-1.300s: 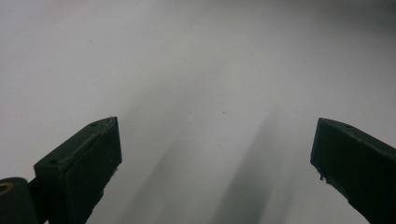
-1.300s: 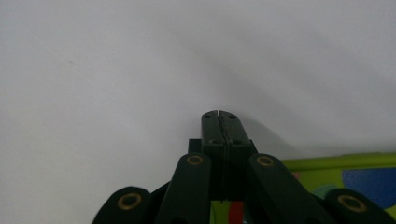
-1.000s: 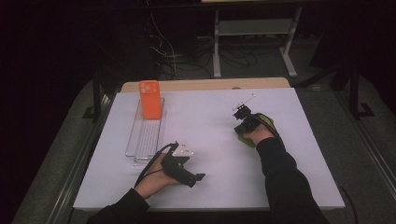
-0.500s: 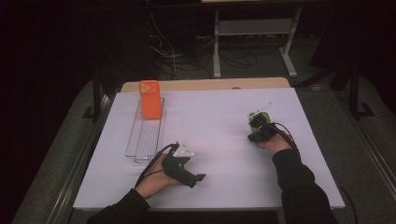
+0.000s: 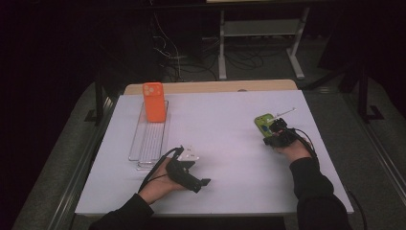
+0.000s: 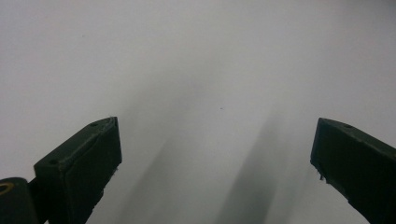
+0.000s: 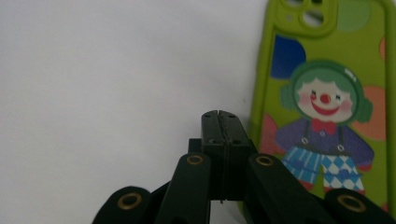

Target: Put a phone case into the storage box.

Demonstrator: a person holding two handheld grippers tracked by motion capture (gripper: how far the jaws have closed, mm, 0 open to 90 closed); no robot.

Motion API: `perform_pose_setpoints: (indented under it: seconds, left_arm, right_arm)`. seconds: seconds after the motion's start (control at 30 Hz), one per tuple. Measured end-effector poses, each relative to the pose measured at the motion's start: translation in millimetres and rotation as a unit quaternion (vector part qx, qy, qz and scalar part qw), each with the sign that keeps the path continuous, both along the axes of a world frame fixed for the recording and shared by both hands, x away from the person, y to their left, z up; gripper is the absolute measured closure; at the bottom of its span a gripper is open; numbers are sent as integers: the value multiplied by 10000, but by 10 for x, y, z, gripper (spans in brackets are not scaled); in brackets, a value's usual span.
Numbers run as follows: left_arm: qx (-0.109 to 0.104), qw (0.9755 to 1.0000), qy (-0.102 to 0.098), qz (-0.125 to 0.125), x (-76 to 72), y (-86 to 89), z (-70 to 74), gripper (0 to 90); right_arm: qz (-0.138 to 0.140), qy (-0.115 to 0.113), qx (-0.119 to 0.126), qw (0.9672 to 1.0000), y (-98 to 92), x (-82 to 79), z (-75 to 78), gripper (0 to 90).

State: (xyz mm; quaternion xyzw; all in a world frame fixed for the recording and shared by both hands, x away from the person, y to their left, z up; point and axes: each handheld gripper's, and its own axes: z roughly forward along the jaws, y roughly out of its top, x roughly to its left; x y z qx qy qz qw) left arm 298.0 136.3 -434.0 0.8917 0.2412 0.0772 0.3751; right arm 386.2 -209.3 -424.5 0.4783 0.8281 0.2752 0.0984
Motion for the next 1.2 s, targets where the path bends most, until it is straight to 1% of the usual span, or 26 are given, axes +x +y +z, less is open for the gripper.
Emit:
perform_pose_setpoints:
  seconds: [0.07, 0.1, 0.17, 0.23, 0.27, 0.3, 0.33, 0.4, 0.43, 0.47, 0.5, 0.53, 0.57, 0.6, 0.67, 0.7, 0.73, 0.77, 0.8, 0.87, 0.9, 1.0, 1.07, 1.1, 1.17, 1.2]
  left_arm:
    - [5, 10000, -10, -13, -1, 3, 7, 15]
    - [-1, 10000, -19, -16, -1, 3, 7, 15]
    - [10, 10000, -18, -14, -3, 4, 9, 15]
    - [-1, 10000, -25, -7, -4, 3, 8, 16]
    - [-18, 10000, -43, -4, -3, 2, 5, 15]
    - [-31, 10000, -39, 2, -6, 0, 7, 15]
    - [-36, 10000, -37, 3, -8, -1, 10, 16]
    - [-60, 10000, -43, 5, -8, -4, 10, 16]
    - [-63, 10000, -42, 4, -8, -4, 11, 15]
    - [-53, 10000, -44, -6, -7, -1, 11, 16]
    - [-49, 10000, -57, -20, -4, 3, 12, 15]
    - [-56, 10000, -50, -15, -4, 4, 11, 15]
    - [-55, 10000, -51, -13, -2, 6, 11, 16]
    - [-62, 10000, -46, -13, 1, 8, 10, 16]
    - [-53, 10000, -54, -22, 5, 13, 13, 16]
    - [-67, 10000, -45, -13, 6, 14, 14, 16]
    - [-75, 10000, -48, -7, 8, 16, 14, 16]
    - [-95, 9999, -55, -9, 10, 21, 20, 15]
    - [-46, 9999, -88, -44, 18, 31, 27, 16]
    - [-73, 9999, -97, -31, 23, 40, 35, 15]
    - [-69, 9999, -106, -27, 27, 44, 36, 15]
    - [-53, 9999, -101, -34, 27, 49, 38, 16]
    - [-50, 9999, -101, -59, 29, 48, 37, 16]
    - [-73, 9999, -96, -43, 26, 43, 33, 15]
    - [-74, 9999, -94, -47, 27, 42, 32, 15]
    - [-76, 9999, -88, -40, 26, 42, 33, 15]
  right_arm:
    - [25, -82, 161, 9998, 16, -53, 47, 842]
    - [115, -181, 264, 9994, 27, -94, 79, 804]
    - [207, -249, 400, 9987, 64, -165, 114, 715]
    - [336, -412, 530, 9972, 106, -256, 145, 607]
    - [331, -480, 616, 9964, 128, -301, 150, 554]
    - [337, -500, 685, 9958, 148, -346, 154, 513]
    - [403, -602, 748, 9946, 165, -392, 146, 472]
    - [442, -683, 847, 9931, 203, -481, 139, 396]
    - [484, -662, 878, 9928, 218, -520, 135, 362]
    - [497, -667, 913, 9923, 238, -561, 135, 308]
    - [547, -748, 916, 9915, 252, -599, 125, 266]
    - [544, -766, 911, 9914, 271, -649, 118, 222]
    - [552, -775, 928, 9911, 279, -678, 108, 191]
    - [625, -858, 899, 9903, 279, -708, 84, 163]
    - [714, -879, 900, 9895, 287, -771, 49, 122]
    - [733, -884, 903, 9893, 280, -794, 28, 111]
    - [768, -895, 941, 9886, 279, -823, 1, 78]
    - [806, -858, 936, 9886, 284, -841, -16, 33]
    - [879, -801, 922, 9886, 298, -870, -43, 0]
    - [1003, -819, 835, 9881, 309, -912, -80, 0]
    - [1066, -831, 835, 9873, 318, -944, -106, 0]
    - [1192, -780, 719, 9872, 347, -997, -144, 0]
    - [1183, -725, 660, 9881, 367, -1028, -150, 0]
    - [1211, -743, 629, 9879, 370, -1030, -149, 0]
    - [1197, -738, 584, 9883, 377, -1028, -135, 0]
    - [1201, -715, 607, 9883, 381, -1020, -123, 0]
